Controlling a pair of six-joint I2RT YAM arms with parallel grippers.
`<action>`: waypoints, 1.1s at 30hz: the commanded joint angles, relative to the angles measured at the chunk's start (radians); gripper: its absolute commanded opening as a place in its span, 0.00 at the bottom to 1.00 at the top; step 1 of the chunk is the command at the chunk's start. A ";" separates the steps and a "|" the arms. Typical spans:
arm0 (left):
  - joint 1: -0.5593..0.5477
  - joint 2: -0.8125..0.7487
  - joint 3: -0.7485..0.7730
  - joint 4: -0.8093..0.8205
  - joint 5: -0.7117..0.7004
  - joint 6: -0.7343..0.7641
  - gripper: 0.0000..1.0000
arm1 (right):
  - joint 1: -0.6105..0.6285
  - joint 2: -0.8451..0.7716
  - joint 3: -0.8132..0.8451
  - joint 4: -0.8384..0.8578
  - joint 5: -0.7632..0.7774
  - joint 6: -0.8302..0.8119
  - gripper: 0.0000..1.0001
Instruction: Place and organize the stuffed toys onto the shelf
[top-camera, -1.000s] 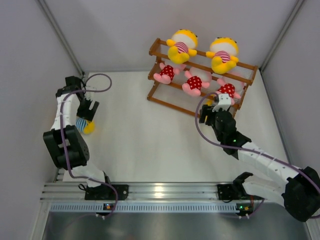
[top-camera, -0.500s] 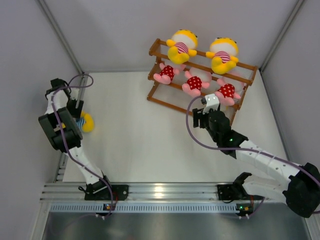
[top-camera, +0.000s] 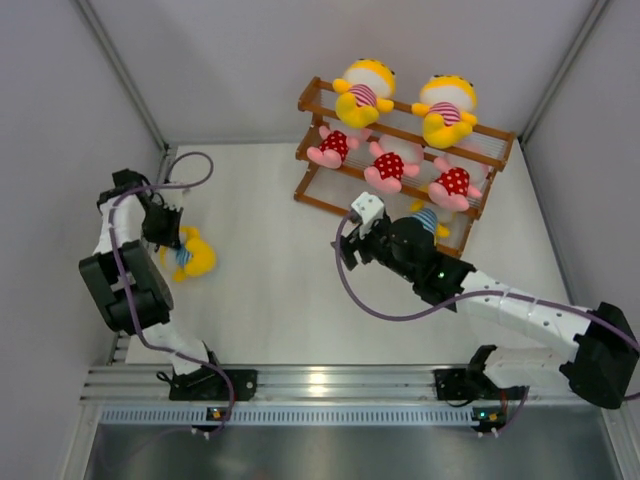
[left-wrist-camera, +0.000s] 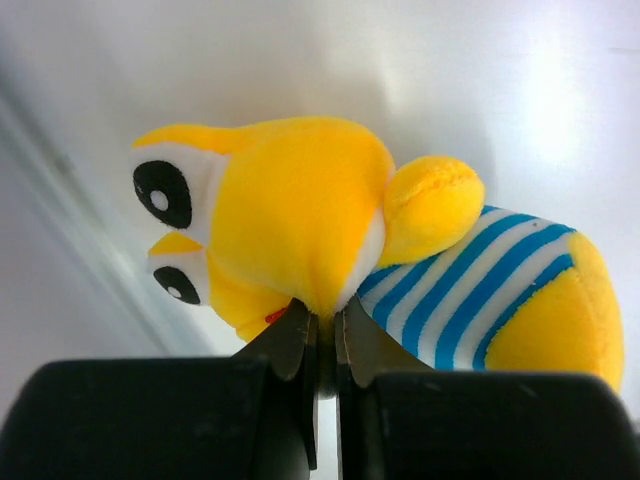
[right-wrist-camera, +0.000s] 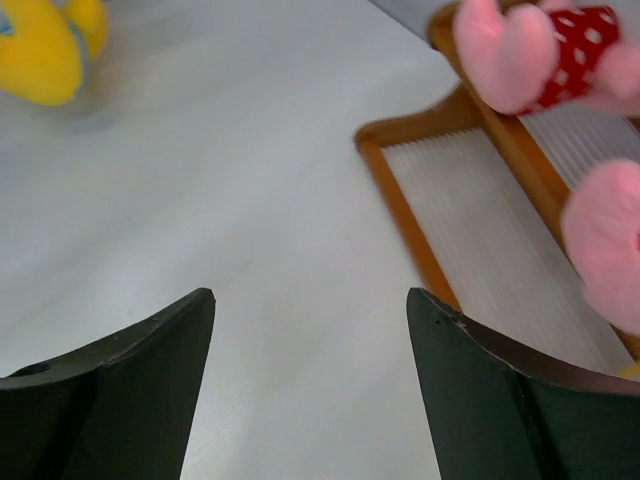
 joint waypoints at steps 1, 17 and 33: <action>-0.155 -0.197 -0.069 -0.137 0.246 0.065 0.00 | 0.079 0.091 0.081 0.086 -0.223 -0.081 0.78; -0.651 -0.349 -0.048 -0.250 0.330 -0.034 0.00 | 0.255 0.389 0.302 0.168 -0.385 -0.232 0.78; -0.674 -0.289 0.017 -0.249 0.137 -0.141 0.67 | 0.225 0.495 0.362 -0.150 -0.278 -0.218 0.00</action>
